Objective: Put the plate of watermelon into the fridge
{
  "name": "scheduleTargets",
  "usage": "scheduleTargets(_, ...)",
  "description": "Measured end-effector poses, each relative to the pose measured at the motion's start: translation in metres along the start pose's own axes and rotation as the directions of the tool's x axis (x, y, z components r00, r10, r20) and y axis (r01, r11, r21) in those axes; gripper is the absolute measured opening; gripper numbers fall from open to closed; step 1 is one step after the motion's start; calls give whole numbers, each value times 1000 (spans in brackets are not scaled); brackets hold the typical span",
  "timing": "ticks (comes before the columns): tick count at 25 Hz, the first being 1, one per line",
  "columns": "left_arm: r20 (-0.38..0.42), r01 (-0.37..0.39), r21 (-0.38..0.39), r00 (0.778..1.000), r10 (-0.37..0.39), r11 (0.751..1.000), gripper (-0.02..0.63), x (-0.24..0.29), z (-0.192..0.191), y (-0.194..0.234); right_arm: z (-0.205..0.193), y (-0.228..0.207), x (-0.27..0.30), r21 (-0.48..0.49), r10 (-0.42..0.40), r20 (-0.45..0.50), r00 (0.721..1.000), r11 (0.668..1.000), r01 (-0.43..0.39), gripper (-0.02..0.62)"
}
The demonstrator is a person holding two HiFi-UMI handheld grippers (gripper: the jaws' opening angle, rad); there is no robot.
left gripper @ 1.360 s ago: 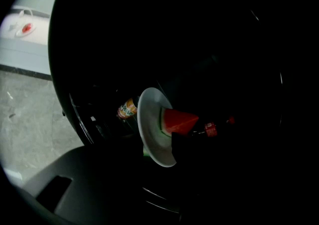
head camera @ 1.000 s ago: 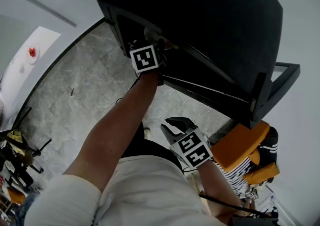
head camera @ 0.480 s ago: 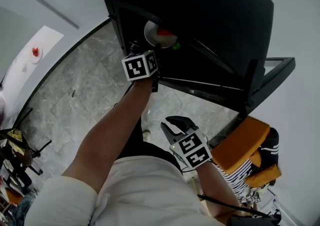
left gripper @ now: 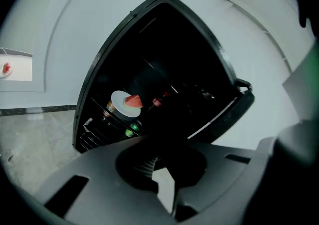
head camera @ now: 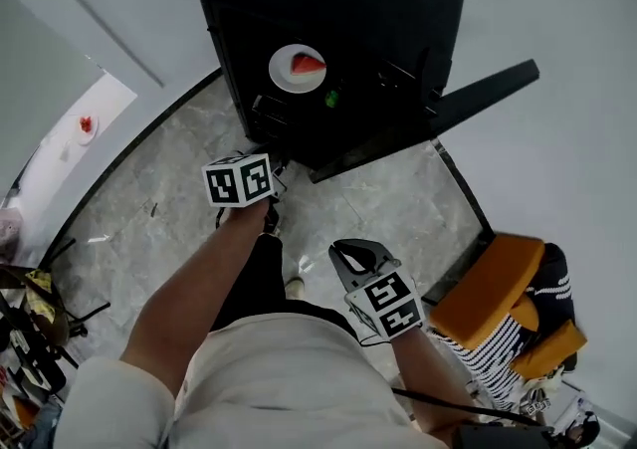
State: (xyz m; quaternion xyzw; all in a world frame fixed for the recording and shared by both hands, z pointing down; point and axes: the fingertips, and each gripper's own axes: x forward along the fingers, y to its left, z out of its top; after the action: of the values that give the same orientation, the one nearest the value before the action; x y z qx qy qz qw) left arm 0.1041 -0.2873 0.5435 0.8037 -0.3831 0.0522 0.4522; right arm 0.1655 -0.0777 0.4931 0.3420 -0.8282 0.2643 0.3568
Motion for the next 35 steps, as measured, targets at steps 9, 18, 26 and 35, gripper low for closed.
scheduleTargets(9, -98, 193, 163, 979, -179, 967, 11, -152, -92, -111, -60, 45, -67, 19, -15, 130, 991, 1000, 13, 20)
scheduleTargets(18, -297, 346, 294, 919, -259, 891, 12, -265, -168, -181, -73, 104, -105, 13, 8, 214, 977, 1000, -12, 15)
scheduleTargets(26, -340, 458, 331, 873, -349, 825, 11, -315, -164, -203, -65, 134, -111, 76, -83, 253, 964, 995, 65, 15)
scheduleTargets(35, -261, 429, 303, 896, -359, 851, 12, -399, -110, -148, -9, 224, -79, 45, -96, 253, 963, 995, 87, 15)
